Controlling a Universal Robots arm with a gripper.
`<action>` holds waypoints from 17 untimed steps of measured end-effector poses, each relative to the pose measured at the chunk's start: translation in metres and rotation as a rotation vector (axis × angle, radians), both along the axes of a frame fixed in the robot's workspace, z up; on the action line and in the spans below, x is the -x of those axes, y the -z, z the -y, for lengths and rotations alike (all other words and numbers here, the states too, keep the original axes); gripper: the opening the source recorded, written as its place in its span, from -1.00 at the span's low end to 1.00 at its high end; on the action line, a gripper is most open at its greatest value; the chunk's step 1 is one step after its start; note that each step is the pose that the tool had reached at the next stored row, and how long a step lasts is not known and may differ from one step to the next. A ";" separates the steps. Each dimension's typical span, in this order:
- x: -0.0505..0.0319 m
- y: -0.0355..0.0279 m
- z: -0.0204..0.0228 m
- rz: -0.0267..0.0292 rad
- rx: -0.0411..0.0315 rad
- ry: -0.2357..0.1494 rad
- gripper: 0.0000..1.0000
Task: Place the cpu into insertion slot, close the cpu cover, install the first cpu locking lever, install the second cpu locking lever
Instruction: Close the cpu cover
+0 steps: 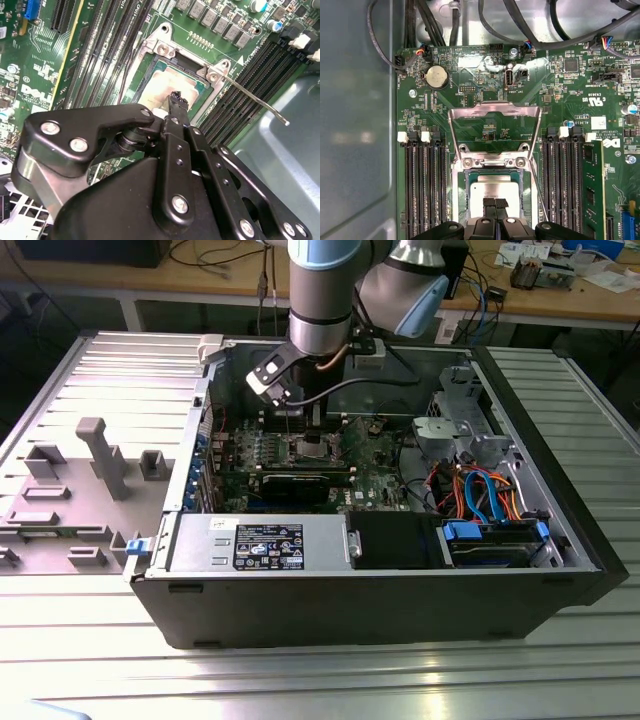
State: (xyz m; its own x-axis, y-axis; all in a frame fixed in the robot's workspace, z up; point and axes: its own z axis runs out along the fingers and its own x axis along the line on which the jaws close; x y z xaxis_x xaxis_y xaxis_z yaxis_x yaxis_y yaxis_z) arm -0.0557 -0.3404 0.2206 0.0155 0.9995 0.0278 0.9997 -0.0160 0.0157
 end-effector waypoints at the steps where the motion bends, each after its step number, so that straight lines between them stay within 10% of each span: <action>1: -0.0001 -0.0025 0.0000 -0.0001 0.0004 0.000 -0.79; 17: -0.0001 -0.0413 0.0000 -0.0034 0.0011 0.000 -0.79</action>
State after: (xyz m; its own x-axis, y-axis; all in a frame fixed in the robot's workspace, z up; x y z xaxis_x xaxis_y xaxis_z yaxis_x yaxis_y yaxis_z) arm -0.0555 -0.3404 0.2619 0.0156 0.9995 0.0266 0.9998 -0.0160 0.0124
